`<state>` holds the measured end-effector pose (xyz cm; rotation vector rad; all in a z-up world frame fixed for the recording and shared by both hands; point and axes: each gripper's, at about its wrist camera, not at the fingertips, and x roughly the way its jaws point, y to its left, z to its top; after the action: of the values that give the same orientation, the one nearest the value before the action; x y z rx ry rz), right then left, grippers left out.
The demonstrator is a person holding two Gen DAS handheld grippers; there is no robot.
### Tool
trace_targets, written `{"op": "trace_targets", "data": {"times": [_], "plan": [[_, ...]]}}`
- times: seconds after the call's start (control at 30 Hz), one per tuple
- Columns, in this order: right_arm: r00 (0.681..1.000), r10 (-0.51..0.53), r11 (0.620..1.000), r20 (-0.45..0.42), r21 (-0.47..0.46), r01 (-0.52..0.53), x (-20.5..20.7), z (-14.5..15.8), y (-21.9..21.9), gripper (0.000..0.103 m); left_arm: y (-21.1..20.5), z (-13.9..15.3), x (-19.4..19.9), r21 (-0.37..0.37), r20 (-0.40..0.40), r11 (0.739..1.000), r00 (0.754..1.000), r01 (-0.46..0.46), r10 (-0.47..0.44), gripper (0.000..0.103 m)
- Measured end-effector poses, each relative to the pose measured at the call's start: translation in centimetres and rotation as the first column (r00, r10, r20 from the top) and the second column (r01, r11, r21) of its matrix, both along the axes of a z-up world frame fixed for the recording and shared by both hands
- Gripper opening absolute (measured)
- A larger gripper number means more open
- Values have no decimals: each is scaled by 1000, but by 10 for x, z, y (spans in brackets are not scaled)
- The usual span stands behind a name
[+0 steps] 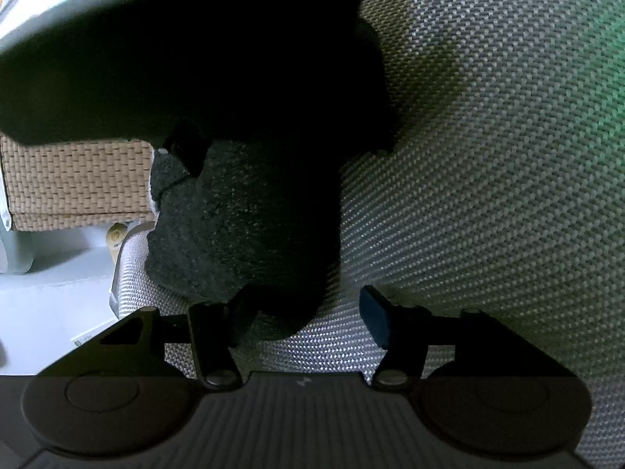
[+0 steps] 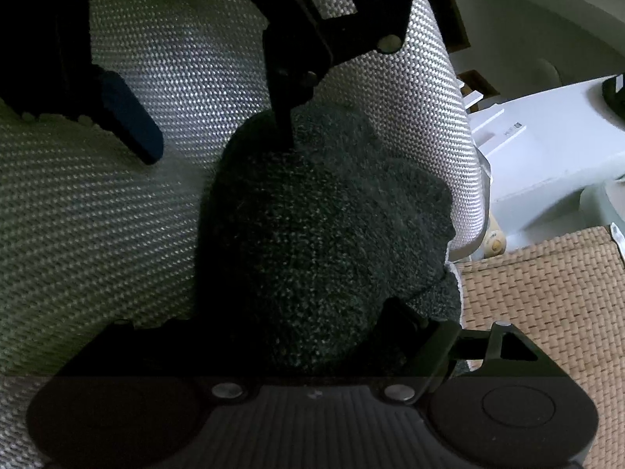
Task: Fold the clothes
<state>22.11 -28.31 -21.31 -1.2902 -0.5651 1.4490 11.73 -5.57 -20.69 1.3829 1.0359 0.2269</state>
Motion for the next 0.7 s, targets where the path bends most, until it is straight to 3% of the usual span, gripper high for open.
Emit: {"op": "trace_targets", "data": {"times": [0.7], "plan": [[997, -76, 997, -14, 18, 76, 11, -5, 15, 86, -7, -9, -9, 7, -17, 1000, 1000, 2, -2, 61]]}}
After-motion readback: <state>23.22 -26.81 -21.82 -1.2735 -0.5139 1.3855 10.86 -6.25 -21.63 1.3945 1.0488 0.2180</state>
